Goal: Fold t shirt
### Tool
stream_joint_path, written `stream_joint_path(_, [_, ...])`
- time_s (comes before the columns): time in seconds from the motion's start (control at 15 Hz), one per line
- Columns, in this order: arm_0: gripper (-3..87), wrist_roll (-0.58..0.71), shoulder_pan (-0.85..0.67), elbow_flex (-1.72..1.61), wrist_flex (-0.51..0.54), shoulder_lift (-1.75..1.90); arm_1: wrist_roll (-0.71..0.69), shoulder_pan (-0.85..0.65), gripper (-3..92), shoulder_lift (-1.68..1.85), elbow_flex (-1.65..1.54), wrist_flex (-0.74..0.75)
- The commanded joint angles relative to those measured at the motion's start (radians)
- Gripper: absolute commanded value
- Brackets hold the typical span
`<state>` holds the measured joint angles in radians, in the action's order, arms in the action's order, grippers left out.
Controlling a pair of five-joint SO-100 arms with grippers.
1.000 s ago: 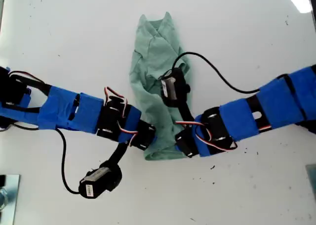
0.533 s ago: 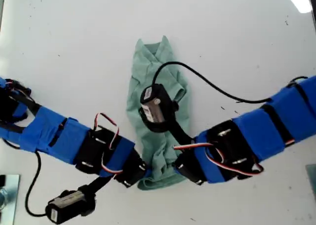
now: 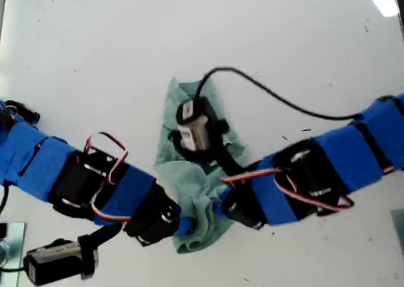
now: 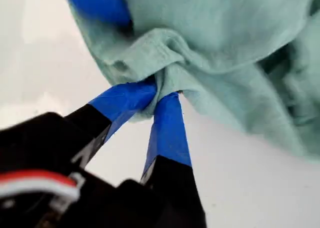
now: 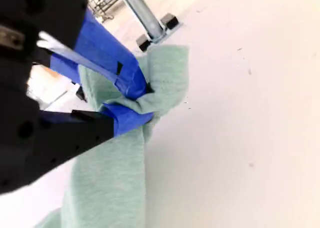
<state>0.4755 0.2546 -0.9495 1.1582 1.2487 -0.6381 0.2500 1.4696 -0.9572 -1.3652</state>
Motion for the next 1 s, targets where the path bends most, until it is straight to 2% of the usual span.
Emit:
stream_joint_path(0.0, [-0.2, 0.054, -0.172, 0.02, 0.074, 0.135, -0.146, -0.232, -0.3, 0.137, 0.017, -0.035])
stream_joint_path(0.2, [-0.2, 0.114, -0.328, -0.008, 0.15, 0.143, -0.235, -0.411, -0.1, 0.129, -0.041, 0.002])
stream_joint_path(0.27, [-0.1, 0.095, -0.373, -0.018, 0.167, 0.144, -0.249, -0.445, 6.0, 0.129, -0.083, 0.048])
stream_joint_path(0.33, [5.9, 0.087, -0.414, -0.029, 0.178, 0.169, -0.235, -0.495, 15.3, 0.137, -0.118, 0.066])
stream_joint_path(0.4, [21.6, 0.084, -0.462, -0.048, 0.192, 0.215, -0.262, -0.554, 27.9, 0.15, -0.14, 0.064])
stream_joint_path(0.53, [26.3, 0.067, -0.569, -0.127, 0.258, 0.367, -0.202, -0.698, 22.4, 0.25, -0.256, 0.017])
stream_joint_path(0.6, [25.9, 0.058, -0.629, -0.284, 0.221, 0.518, -0.175, -0.775, 20.6, 0.374, -0.413, 0.046])
stream_joint_path(0.73, [23.1, 0.061, -0.747, -0.765, 0.017, 0.936, -0.163, -0.927, 18.5, 0.67, -0.729, 0.097])
stream_joint_path(0.93, [20.9, 0.012, -0.802, -1.31, -0.084, 1.411, -0.17, -1.057, 16.9, 1.094, -1.118, 0.054])
